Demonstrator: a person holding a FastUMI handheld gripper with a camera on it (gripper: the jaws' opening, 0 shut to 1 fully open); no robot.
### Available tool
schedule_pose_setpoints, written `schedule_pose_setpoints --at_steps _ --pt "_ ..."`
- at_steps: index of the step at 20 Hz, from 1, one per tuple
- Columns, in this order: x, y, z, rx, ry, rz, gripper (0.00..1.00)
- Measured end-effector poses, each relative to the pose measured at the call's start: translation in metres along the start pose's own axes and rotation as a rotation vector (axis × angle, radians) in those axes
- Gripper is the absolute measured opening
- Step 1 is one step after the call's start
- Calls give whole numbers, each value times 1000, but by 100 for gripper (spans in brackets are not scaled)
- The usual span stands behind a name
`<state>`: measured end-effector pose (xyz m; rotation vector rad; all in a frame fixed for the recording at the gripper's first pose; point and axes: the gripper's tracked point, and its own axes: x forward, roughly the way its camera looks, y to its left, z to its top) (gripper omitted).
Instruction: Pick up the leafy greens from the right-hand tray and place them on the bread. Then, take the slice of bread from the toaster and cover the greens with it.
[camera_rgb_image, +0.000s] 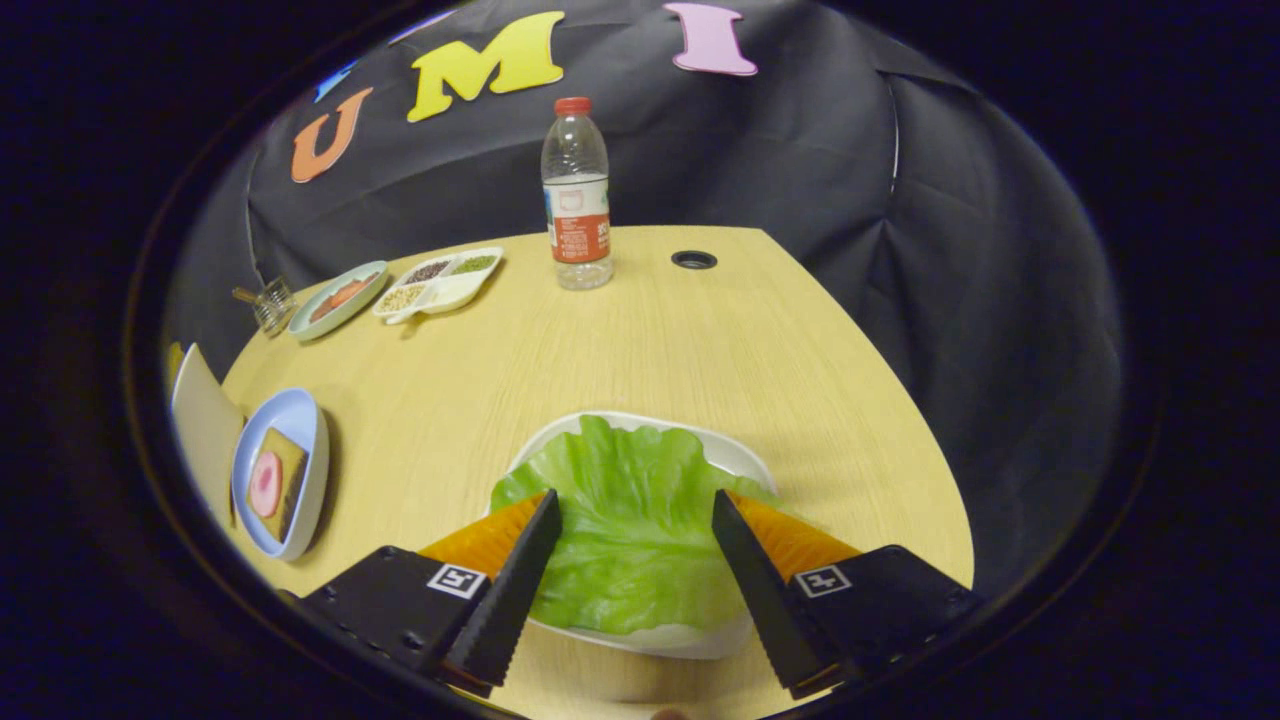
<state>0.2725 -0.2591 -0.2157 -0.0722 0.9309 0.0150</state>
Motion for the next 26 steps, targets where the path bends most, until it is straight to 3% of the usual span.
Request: schedule_pose_setpoints --at_steps 5,12,19,26 --pt "3 1 5 -2 -33 -22 2" --pt "-25 9 27 143 -138 22 0" --pt "-80 38 51 165 -275 58 0" --pt "-127 158 62 135 -360 184 0"
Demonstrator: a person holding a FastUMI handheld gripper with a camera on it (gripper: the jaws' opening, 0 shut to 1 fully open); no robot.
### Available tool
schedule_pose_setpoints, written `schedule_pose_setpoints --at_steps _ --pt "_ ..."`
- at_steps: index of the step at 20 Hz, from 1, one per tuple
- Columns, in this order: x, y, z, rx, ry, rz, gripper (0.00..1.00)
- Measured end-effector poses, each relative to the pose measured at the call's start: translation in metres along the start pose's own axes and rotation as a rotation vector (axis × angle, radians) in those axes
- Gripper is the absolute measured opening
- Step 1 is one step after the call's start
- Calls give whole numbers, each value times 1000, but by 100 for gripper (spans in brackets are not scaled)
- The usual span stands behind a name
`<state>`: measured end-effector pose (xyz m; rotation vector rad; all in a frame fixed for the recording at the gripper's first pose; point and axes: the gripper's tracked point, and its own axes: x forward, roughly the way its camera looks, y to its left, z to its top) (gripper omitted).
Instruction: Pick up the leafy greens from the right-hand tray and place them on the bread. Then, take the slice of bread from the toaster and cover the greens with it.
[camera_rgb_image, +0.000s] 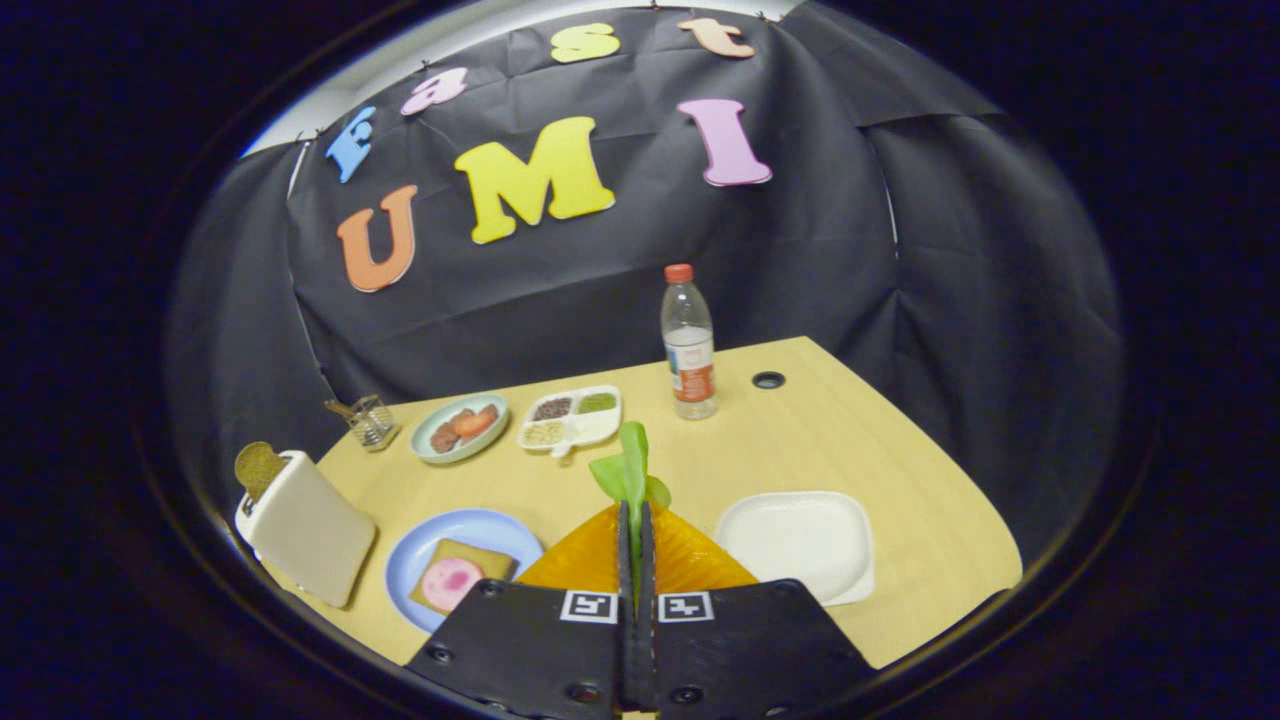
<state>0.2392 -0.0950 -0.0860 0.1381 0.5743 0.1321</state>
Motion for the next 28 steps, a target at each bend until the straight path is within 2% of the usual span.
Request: schedule_pose_setpoints --at_steps 2,5,13,15,19,24,28 --pt "0 41 -9 -19 -4 40 0" --pt "9 80 -26 -67 -7 50 0" --pt "30 100 -59 -174 -6 -63 0" --pt "32 107 -64 -161 -24 -71 1" --pt "38 147 -80 -108 -24 -17 1" --pt "49 170 -99 -56 15 17 3" --pt "64 180 -120 -34 53 10 15"
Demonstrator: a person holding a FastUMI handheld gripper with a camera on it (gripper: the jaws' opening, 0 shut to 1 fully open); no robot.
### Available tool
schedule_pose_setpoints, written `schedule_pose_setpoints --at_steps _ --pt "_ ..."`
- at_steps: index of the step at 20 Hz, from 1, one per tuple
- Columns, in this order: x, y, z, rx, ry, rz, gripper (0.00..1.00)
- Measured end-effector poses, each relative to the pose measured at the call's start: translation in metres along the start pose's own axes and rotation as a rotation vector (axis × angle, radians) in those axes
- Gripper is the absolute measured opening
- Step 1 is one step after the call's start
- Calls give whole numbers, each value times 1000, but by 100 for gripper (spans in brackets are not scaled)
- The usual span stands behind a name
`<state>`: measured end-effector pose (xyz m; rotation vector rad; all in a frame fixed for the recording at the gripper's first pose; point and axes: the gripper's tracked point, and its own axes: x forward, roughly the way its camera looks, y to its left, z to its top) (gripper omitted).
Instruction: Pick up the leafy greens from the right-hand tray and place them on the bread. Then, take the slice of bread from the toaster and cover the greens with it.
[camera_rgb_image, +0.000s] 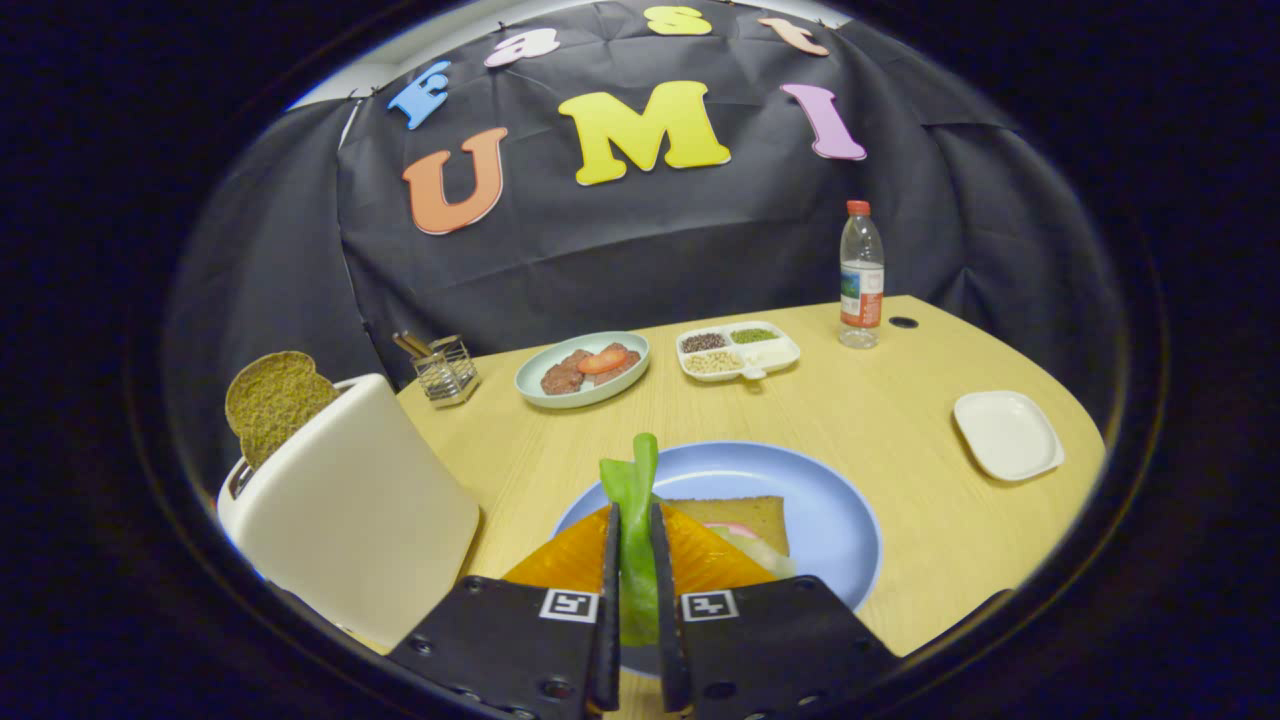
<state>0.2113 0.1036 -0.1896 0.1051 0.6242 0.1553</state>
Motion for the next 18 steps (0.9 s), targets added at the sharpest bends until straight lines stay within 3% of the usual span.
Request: schedule_pose_setpoints --at_steps 2,4,9,13,15,18 --pt "2 1 6 -3 -23 -15 19" --pt "2 -4 9 -20 -46 -43 30" --pt "-4 -24 22 -40 -122 -118 71" --pt "-12 -23 31 -72 -150 -139 90" --pt "-21 -16 39 -95 -170 -137 97" --pt "-40 -3 57 -120 -212 -130 97"
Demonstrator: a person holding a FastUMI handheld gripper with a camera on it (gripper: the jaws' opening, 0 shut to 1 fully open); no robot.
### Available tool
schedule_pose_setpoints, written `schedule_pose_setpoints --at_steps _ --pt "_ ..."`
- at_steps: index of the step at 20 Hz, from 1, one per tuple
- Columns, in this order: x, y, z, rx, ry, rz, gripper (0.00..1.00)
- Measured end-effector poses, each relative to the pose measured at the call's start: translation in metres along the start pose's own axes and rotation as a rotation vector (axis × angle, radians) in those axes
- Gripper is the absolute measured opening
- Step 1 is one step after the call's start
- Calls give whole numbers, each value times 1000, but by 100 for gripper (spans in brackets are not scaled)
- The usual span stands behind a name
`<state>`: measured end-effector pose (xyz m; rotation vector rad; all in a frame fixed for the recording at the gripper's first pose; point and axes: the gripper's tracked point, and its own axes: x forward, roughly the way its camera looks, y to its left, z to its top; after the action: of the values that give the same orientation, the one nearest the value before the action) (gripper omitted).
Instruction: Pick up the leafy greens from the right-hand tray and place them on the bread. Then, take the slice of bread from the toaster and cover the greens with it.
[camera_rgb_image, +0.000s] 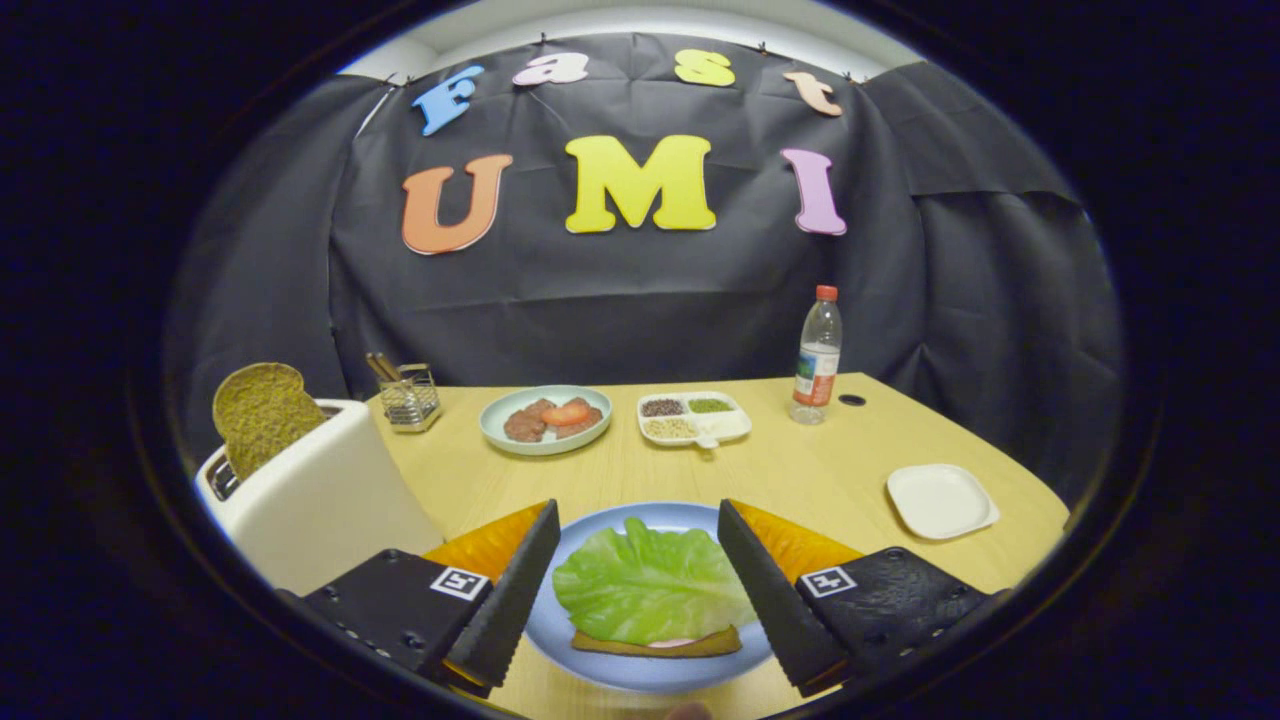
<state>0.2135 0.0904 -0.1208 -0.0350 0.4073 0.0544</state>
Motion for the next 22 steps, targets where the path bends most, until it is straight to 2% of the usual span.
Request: schedule_pose_setpoints --at_steps 5,12,14,18,20,22 --pt "-27 -2 39 -18 -77 -29 97" --pt "-79 16 88 -38 -123 -26 97" --pt "-95 40 99 -25 -123 4 97" --pt "-125 104 115 -72 -144 118 97" --pt "-131 144 109 -75 -120 187 96" --pt "-127 172 107 -82 -105 210 97"
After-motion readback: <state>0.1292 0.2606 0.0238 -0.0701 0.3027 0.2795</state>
